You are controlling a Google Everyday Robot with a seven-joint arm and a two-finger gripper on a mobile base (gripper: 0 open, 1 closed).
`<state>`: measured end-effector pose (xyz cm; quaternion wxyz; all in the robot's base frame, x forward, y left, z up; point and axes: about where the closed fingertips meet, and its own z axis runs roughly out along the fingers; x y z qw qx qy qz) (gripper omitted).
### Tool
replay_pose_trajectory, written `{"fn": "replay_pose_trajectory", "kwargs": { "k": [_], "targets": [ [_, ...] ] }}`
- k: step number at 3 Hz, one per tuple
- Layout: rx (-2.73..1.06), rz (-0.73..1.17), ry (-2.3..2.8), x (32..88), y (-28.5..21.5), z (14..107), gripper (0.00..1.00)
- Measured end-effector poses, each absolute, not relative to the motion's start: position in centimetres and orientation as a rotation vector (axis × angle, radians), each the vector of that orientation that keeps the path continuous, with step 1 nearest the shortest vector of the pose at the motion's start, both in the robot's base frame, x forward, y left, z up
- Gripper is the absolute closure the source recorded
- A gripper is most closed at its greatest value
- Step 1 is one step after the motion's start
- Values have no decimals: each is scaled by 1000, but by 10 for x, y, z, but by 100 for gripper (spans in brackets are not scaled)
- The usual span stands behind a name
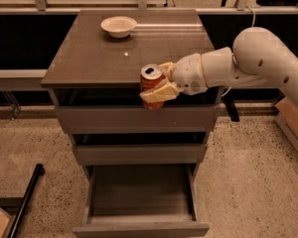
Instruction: Place coke can into bottom drawer
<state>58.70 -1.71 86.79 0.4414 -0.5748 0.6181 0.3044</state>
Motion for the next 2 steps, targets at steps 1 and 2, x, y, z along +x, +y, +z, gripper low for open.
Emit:
{"fn": "replay_pose_trajectory", "kwargs": {
  "k": [1,2],
  "targets": [
    [-1427,755,1534,587,-17,868,100],
    [-1401,819,1559,574,-9,827,100]
  ]
}}
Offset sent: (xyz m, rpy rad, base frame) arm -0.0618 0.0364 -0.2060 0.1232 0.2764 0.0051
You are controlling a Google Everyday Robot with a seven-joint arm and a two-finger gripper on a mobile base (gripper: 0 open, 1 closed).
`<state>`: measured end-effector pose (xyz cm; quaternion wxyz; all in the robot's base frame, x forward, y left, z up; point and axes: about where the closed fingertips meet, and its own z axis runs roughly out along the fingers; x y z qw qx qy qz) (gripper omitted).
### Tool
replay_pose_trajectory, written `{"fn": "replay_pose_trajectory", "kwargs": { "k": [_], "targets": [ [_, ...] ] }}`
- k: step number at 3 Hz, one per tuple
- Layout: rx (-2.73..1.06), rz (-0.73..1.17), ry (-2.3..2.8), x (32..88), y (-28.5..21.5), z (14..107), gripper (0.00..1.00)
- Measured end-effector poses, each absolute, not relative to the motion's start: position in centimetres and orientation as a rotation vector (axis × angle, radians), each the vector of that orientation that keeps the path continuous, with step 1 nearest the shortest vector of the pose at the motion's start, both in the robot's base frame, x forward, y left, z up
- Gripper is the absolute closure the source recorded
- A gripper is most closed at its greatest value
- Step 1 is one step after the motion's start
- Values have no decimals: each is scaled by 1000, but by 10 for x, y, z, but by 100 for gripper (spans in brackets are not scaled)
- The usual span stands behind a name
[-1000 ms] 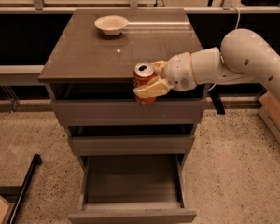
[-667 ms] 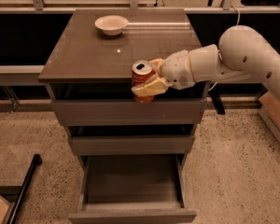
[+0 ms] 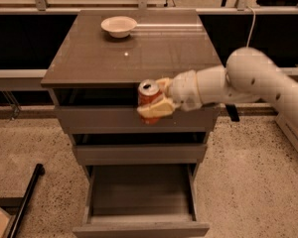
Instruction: Place coke can into bottom drawer
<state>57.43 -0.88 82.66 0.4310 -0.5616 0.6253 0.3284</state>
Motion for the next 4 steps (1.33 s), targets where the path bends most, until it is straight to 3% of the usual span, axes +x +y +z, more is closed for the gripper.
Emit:
{"fn": "replay_pose_trajectory", "kwargs": {
  "k": [2,4],
  "targets": [
    [-1213,1069,1652,525,11,617,100],
    [-1229,1041,1649,526,27,587,100]
  ]
}}
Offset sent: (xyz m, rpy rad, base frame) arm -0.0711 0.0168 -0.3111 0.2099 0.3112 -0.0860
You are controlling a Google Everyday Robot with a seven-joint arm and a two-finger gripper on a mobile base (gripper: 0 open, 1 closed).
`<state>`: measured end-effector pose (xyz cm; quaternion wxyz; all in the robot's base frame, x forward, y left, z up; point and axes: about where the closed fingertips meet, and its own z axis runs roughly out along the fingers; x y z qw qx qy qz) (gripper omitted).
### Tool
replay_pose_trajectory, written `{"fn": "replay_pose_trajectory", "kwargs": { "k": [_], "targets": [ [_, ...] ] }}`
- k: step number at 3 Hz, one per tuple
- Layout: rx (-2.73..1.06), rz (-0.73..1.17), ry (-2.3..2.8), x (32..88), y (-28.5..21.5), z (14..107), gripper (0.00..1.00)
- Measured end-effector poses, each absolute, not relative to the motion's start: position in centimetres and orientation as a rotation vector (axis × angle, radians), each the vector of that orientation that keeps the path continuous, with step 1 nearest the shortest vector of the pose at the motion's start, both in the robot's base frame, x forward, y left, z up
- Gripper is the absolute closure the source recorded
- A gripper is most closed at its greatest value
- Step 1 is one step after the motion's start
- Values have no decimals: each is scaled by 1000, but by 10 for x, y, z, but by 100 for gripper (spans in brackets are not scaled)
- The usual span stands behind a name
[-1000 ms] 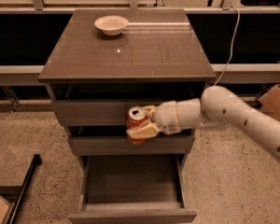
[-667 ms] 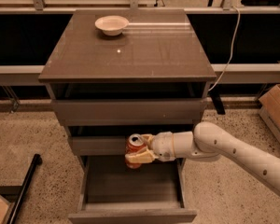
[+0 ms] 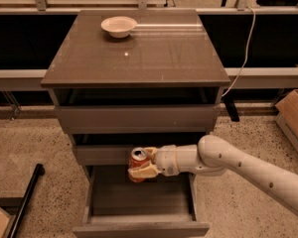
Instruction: Place coke can into bottom drawer
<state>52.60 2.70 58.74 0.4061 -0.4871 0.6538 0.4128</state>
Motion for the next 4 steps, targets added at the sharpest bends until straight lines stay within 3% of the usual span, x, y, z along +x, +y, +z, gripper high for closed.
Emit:
{"fn": "replay_pose_trajectory", "kwargs": {
  "k": [2,4],
  "targets": [
    [-1181,980,1740,543,37,473,100],
    [-1156,1016,1735,543,57,431,100]
  ]
}}
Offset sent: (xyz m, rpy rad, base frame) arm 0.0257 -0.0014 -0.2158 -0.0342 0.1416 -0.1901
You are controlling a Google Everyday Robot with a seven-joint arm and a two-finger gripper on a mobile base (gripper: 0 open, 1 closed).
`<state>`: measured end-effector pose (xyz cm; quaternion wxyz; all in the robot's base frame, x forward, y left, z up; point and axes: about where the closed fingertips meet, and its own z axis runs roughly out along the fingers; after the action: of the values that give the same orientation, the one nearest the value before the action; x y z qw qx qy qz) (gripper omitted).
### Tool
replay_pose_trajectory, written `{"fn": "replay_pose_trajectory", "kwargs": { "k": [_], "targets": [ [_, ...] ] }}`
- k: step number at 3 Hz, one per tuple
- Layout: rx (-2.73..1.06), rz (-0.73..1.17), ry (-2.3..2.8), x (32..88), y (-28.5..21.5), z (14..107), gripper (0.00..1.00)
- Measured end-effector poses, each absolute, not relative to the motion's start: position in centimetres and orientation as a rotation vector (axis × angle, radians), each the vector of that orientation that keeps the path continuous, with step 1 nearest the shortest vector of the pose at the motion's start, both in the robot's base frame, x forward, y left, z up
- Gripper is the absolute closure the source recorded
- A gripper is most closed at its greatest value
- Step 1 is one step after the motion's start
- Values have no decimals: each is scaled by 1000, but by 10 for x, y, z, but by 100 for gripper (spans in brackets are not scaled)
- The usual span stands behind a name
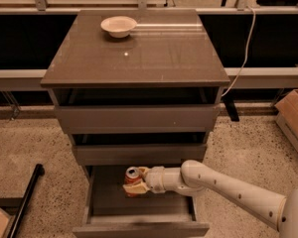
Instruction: Place coke can into bottom drawer
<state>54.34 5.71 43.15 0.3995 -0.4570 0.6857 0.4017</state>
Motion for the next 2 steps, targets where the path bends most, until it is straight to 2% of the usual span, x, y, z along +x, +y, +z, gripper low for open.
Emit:
{"fn": "replay_pose_trajectory", "kwargs": {
  "k": [2],
  "targets": [
    [-1135,891,1762,553,57,332,100]
  ]
}}
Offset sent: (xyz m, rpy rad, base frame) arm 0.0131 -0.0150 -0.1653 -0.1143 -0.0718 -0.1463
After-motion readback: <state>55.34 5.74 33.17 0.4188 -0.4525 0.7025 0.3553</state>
